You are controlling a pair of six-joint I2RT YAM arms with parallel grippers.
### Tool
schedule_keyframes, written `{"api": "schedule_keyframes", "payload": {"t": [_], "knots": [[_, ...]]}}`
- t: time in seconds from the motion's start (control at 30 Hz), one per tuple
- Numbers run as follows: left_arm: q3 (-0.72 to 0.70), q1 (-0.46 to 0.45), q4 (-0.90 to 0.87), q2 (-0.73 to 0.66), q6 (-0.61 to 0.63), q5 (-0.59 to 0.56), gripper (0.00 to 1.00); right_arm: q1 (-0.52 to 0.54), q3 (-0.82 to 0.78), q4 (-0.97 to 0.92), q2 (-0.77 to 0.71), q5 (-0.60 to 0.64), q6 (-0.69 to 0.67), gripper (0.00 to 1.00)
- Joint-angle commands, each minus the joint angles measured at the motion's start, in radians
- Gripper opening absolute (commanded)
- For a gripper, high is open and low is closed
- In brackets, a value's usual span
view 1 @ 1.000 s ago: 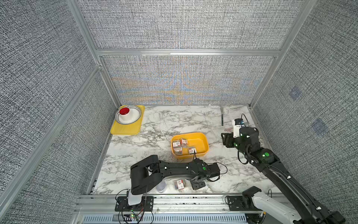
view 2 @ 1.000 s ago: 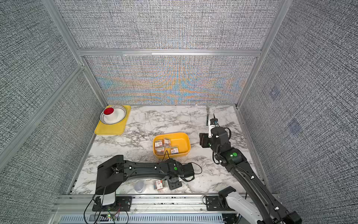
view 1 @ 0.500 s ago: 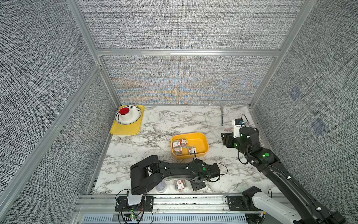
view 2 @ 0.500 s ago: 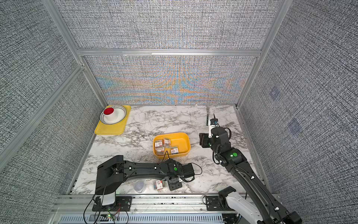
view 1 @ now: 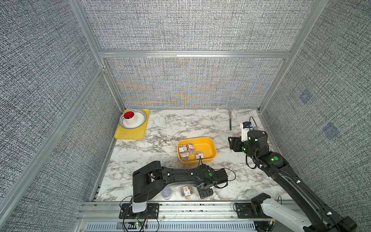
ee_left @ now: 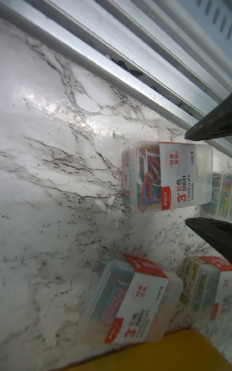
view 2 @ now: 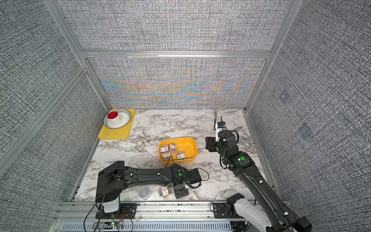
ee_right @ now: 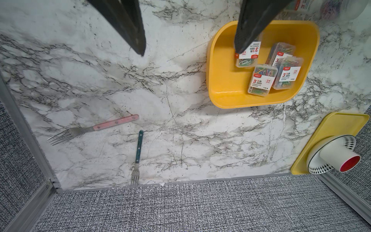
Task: Take the paper clips out of the storage box
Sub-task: Place the boxed paper clips at the center of the board.
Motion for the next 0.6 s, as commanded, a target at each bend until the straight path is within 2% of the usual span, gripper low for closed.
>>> {"api": "schedule_keyframes", "payload": {"t": [0.0, 0.17, 0.37, 0.57], "knots": [[0.015, -0.001, -0.016, -0.048, 0.014, -0.037, 0.64, 0.0, 0.015, 0.026, 0.004, -0.004, 0.003, 0.72], [0.048, -0.001, -0.041, -0.17, 0.017, -0.124, 0.64, -0.001, 0.019, 0.035, 0.014, -0.011, 0.003, 0.73], [0.04, 0.016, -0.047, -0.365, -0.013, -0.312, 0.65, -0.001, 0.017, 0.049, 0.035, -0.046, 0.016, 0.72], [-0.081, 0.14, -0.006, -0.623, -0.124, -0.503, 0.71, 0.0, -0.007, 0.08, 0.038, -0.093, 0.041, 0.72]]}}
